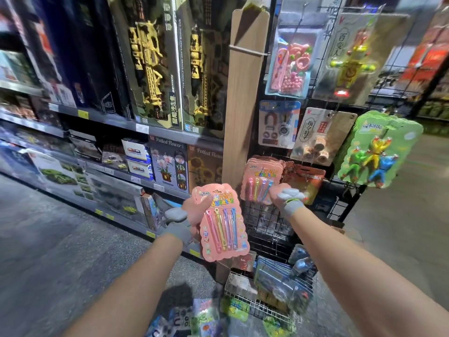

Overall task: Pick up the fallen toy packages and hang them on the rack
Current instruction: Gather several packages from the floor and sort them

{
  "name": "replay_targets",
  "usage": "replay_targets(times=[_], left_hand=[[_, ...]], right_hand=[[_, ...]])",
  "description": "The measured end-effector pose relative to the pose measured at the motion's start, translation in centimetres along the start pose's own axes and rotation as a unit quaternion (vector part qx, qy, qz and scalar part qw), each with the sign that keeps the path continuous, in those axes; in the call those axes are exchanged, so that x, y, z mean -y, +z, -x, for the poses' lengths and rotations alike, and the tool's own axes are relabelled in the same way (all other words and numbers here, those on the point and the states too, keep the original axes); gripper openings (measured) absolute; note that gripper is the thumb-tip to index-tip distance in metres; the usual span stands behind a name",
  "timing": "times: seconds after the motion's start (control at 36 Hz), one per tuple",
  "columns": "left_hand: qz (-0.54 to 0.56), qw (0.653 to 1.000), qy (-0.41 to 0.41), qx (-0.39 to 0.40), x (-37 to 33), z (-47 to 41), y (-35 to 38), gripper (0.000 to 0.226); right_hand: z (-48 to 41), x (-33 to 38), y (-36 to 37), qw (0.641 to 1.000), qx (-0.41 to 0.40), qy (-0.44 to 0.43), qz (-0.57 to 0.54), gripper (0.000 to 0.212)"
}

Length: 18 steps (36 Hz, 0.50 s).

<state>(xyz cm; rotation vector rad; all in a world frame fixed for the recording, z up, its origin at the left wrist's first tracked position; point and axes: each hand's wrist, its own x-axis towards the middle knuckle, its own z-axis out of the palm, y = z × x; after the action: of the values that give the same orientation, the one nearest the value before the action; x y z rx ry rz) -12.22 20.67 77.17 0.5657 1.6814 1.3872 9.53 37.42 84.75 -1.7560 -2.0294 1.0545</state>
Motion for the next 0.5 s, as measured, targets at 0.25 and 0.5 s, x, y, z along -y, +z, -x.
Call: replay_targets(times=[0.25,0.5], left_hand=[[0.009,1.000,0.029,0.007,-3.5,7.8,4.9,0.034],[-0.022,0.999,0.041,-0.009,-1.2,6.4,6.3,0.082]], right_hand=[[5.0,-1.4,2.3,0.999,0.036,-0.026,-0.020,0.044],[9.0,-3.4,2.4,0.985,0.109,-0.073,-0.112,0.058]])
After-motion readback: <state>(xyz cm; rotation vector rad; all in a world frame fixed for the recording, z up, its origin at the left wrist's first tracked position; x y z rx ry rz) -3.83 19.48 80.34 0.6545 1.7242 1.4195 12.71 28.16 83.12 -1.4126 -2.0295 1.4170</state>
